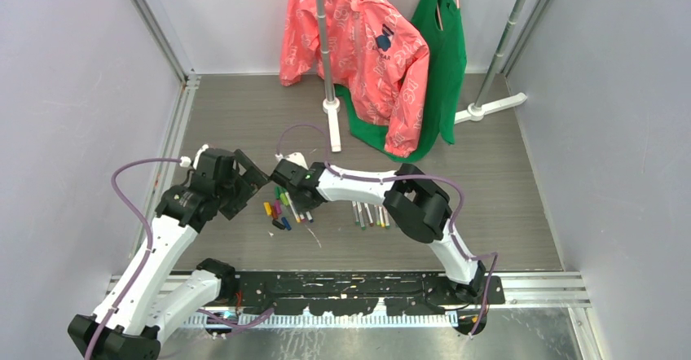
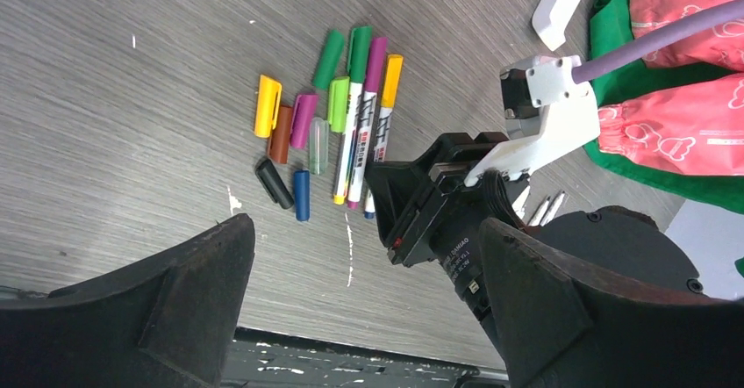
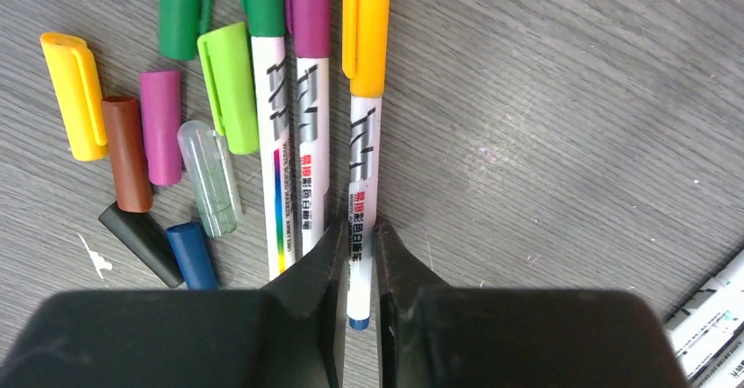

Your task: Open the pen caps

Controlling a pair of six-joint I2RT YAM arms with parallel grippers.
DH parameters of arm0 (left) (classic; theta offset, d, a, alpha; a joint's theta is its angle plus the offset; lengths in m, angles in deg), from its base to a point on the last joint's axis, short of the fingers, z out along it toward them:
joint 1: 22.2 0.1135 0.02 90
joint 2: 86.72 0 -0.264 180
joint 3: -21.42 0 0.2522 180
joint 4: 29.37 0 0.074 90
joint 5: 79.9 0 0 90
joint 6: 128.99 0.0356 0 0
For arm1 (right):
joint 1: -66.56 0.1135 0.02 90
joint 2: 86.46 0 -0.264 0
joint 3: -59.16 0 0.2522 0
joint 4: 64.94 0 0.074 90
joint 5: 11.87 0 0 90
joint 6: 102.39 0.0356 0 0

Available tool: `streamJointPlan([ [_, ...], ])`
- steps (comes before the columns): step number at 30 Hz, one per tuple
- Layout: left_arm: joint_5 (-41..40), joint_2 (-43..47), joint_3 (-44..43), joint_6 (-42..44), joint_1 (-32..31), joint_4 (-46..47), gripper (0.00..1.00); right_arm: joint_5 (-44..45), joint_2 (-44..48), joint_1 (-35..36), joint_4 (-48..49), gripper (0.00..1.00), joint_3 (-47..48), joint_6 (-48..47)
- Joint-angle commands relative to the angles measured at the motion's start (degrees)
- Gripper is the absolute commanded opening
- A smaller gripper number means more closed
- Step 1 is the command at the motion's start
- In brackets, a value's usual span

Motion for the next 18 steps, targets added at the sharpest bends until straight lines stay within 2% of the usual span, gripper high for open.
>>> streamJointPlan([
  [1, 0.5, 0.0, -1.8, -1.5, -0.1, 3.8, 0.99, -1.2, -3.4, 1.6, -6.0, 0.1, -5.1, 0.9],
  [4, 3.7, -0.1, 0.0, -2.5, 0.1, 6.6, 1.0, -0.9, -1.9, 1.3, -5.9, 0.01, -6.5, 1.0],
  [10, 9.4, -3.4, 2.7, -5.0, 0.7, 9.4, 1.0, 0.9, 4.5, 0.2, -5.4, 0.01, -10.2, 1.0],
  [18, 6.3, -4.0, 4.0, -9.9, 0.7, 8.9, 0.96, -0.2, 14.7, -0.3, -4.3, 0.01, -14.4, 1.6],
])
